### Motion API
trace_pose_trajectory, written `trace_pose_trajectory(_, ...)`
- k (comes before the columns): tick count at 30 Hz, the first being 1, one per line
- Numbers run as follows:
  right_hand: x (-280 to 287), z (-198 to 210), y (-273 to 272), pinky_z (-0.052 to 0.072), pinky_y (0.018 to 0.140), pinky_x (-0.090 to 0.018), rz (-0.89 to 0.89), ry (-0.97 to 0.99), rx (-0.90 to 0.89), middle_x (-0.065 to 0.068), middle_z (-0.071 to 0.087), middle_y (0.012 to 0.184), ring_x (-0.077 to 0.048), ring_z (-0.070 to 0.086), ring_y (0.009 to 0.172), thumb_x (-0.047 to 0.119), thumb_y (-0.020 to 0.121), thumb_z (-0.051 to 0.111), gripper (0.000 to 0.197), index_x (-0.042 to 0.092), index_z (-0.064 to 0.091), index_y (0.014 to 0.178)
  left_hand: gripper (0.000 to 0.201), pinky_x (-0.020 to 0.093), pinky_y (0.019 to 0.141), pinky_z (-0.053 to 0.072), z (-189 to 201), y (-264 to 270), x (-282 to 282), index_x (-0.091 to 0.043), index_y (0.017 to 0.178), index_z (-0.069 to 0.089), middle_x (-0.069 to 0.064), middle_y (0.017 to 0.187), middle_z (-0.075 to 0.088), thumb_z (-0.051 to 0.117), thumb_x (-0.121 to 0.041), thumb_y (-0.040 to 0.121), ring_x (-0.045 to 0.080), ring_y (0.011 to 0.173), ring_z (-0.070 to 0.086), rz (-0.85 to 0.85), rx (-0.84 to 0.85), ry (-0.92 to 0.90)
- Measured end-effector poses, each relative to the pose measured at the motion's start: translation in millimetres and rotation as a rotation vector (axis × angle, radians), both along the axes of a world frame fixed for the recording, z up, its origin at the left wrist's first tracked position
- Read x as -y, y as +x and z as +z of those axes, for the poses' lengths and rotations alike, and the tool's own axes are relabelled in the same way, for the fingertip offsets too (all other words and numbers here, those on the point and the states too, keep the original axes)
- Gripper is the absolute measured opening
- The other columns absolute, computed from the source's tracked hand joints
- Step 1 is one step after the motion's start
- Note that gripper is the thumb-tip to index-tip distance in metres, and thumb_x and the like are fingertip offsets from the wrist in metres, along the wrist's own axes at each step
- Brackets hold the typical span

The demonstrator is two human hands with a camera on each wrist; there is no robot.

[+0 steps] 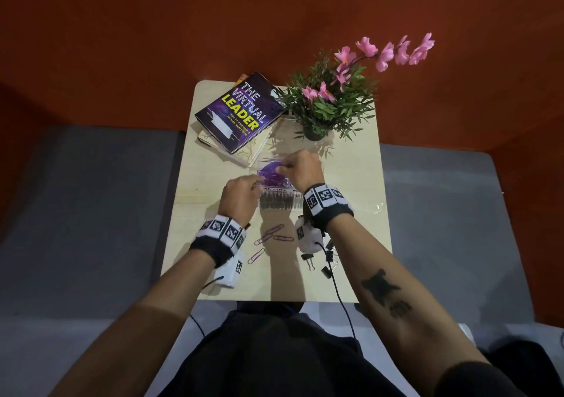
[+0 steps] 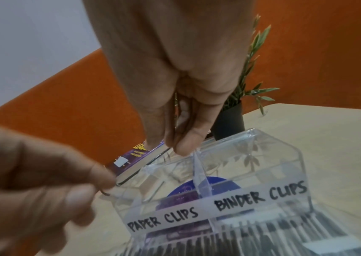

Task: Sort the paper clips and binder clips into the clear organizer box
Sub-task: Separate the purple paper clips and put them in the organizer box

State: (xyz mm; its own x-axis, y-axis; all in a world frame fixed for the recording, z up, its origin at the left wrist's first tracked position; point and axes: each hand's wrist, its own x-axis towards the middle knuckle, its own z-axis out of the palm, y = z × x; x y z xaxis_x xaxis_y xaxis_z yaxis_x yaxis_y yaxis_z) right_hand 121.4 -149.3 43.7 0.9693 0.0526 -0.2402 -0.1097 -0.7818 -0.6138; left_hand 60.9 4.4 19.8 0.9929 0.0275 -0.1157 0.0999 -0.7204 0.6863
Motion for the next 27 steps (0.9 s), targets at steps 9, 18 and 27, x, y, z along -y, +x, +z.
trace_pose_trajectory(9, 20.4, -34.3, -77.1, 0.055, 0.065, -0.032, 0.22, -0.122, 0.086, -0.007, 0.07, 0.074, -0.025, 0.065, 0.07, 0.002, 0.077, 0.063, 0.016, 0.014, 0.072, 0.071, 0.028, 0.043, 0.077, 0.052, -32.0, -93.5, -3.0, -0.01, 0.116, 0.06, 0.013, 0.112, 0.061, 0.062, -0.015, 0.089, 0.035, 0.095, 0.062, -0.362, -0.287, 0.256)
trace_pose_trajectory(18, 21.6, -77.7, -113.9, 0.053, 0.057, -0.037, 0.476, -0.25, 0.004, -0.007, 0.054, 0.09, -0.03, 0.06, 0.081, 0.015, 0.081, 0.072, 0.019, 0.02, 0.07, 0.1, 0.016, 0.042, 0.062, 0.045, -52.3, -85.0, 2.4, -0.006, 0.106, 0.061, 0.015, 0.1, 0.057, 0.058, -0.01, 0.091, 0.036, 0.088, 0.059, -0.444, -0.181, 0.348)
trace_pose_trajectory(27, 18.3, -77.0, -124.8, 0.05, 0.054, -0.036, 0.419, -0.273, 0.035, -0.007, 0.057, 0.097, -0.027, 0.06, 0.08, 0.007, 0.08, 0.067, 0.032, 0.02, 0.062, 0.109, 0.019, 0.042, 0.07, 0.047, -52.3, -86.1, 8.5, -0.005, 0.1, 0.061, 0.015, 0.102, 0.06, 0.063, -0.021, 0.089, 0.034, 0.096, 0.057, -0.242, -0.238, 0.381)
